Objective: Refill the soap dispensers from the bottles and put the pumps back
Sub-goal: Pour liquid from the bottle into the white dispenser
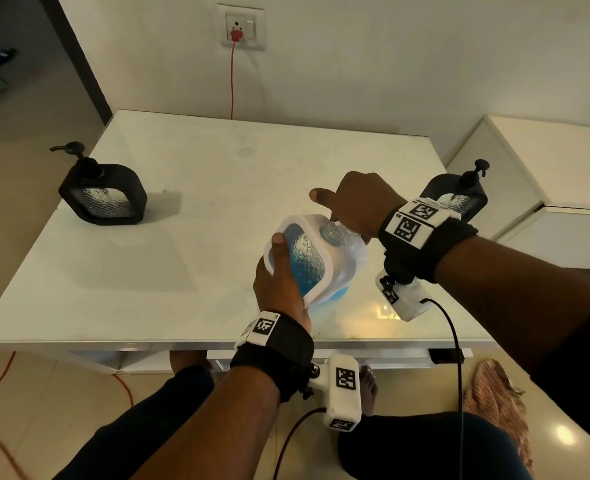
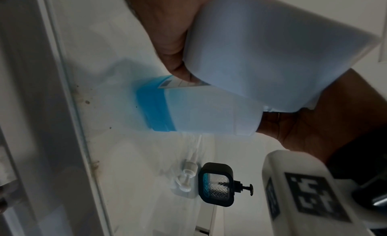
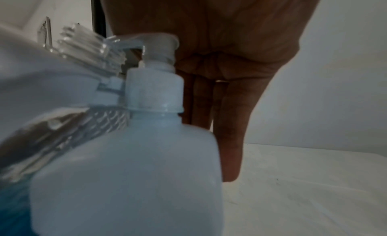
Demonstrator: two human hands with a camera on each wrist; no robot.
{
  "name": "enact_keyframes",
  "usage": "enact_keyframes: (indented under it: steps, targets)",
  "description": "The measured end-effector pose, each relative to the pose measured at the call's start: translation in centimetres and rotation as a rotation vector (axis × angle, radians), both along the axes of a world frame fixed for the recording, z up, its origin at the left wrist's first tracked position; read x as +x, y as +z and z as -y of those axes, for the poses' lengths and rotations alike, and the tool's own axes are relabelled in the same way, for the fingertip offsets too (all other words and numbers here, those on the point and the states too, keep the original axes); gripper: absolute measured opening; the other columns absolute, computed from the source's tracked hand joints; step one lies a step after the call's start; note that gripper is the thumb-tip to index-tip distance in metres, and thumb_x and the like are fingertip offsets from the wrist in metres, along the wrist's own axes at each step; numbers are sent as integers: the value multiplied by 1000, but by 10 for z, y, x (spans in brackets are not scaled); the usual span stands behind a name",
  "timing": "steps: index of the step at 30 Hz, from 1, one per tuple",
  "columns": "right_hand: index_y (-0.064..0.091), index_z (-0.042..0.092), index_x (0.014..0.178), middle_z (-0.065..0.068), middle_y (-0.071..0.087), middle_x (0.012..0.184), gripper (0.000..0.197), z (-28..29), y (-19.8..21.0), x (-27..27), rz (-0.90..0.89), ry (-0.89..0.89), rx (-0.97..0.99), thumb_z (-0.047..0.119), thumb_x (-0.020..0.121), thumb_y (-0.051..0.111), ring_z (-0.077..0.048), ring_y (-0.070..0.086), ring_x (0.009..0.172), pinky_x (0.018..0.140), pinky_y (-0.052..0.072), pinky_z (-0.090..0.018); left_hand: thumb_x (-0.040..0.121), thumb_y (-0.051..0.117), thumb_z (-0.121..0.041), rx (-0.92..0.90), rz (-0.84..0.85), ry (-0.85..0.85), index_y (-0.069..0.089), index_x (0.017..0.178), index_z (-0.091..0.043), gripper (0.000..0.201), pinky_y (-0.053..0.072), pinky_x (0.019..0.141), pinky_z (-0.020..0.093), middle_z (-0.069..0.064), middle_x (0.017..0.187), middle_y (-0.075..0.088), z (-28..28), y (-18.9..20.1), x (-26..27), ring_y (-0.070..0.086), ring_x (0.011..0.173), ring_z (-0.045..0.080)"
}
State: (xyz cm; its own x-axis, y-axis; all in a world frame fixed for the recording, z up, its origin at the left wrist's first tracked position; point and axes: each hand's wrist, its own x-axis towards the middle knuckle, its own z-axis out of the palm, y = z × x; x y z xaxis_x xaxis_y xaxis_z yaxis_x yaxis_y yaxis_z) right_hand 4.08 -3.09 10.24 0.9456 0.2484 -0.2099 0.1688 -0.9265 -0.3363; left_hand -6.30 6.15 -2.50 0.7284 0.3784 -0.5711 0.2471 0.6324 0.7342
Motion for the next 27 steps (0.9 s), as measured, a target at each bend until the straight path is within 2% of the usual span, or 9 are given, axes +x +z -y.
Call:
enact_keyframes:
  steps: [2, 5, 7, 10, 14, 17, 21, 24, 27]
  targets:
    - [71, 4, 89, -7, 65, 72, 70, 0, 0, 0, -2, 5, -1, 69, 95, 45, -21, 61, 59, 82, 60, -43, 96, 58, -69, -8, 2, 0, 65, 125, -35, 46, 64, 89, 54, 4, 121, 74, 1, 1, 0, 74, 107, 29]
    - [72, 3, 88, -9, 67, 71, 81, 2, 2, 1, -66, 0, 24, 77, 91, 39, -25, 67, 57, 73, 63, -38, 95, 58, -69, -19, -5, -1, 64, 126, -35, 47, 63, 90, 54, 4, 120, 74, 2, 2, -1, 73, 108, 30]
    - [74, 3, 88, -11, 69, 73, 83, 3, 3, 2, -104, -2, 36, 78, 91, 38, -27, 70, 59, 72, 63, -36, 95, 57, -70, -9, 3, -6, 65, 123, -36, 45, 63, 90, 55, 4, 120, 74, 1, 2, -1, 73, 108, 30]
    - [72, 5, 86, -10, 68, 73, 69, 2, 2, 5, -82, -4, 26, 68, 96, 45, -27, 69, 59, 73, 63, -38, 94, 58, -71, -17, 2, -6, 65, 124, -35, 47, 63, 89, 56, 3, 119, 75, 0, 2, 0, 74, 107, 30]
    - [69, 8, 92, -9, 67, 87, 49, 2, -1, 5, -23, 23, -61, 51, 100, 48, -24, 62, 63, 72, 58, -38, 91, 62, -72, -36, -9, 21, 62, 133, -34, 57, 64, 88, 55, 4, 123, 74, 1, 0, 1, 75, 106, 30]
    - [65, 8, 80, -7, 65, 75, 61, 2, 1, 3, -38, 1, -6, 62, 99, 44, -21, 61, 56, 72, 59, -37, 93, 61, -70, -42, 10, 28, 63, 132, -34, 53, 63, 88, 56, 4, 123, 74, 1, 0, 1, 75, 107, 29]
    - [70, 5, 81, -9, 66, 70, 77, 3, 4, 2, -75, 1, 27, 74, 93, 40, -22, 64, 54, 67, 58, -31, 95, 60, -67, -48, 6, 33, 63, 132, -35, 50, 63, 89, 56, 3, 121, 75, 2, 0, 2, 74, 106, 29]
    - [70, 4, 87, -7, 65, 71, 69, 2, 3, 3, -39, -3, 13, 68, 96, 45, -21, 61, 56, 76, 60, -37, 93, 61, -69, -43, 2, 37, 64, 132, -35, 51, 63, 89, 57, 3, 122, 75, 1, -1, 2, 75, 107, 30]
    - [63, 8, 78, -5, 60, 69, 60, 0, 1, 2, -7, -1, -8, 63, 98, 47, -18, 57, 57, 81, 59, -38, 94, 60, -69, -32, 7, 37, 65, 130, -35, 49, 63, 90, 56, 4, 122, 75, 1, 0, 2, 74, 107, 30]
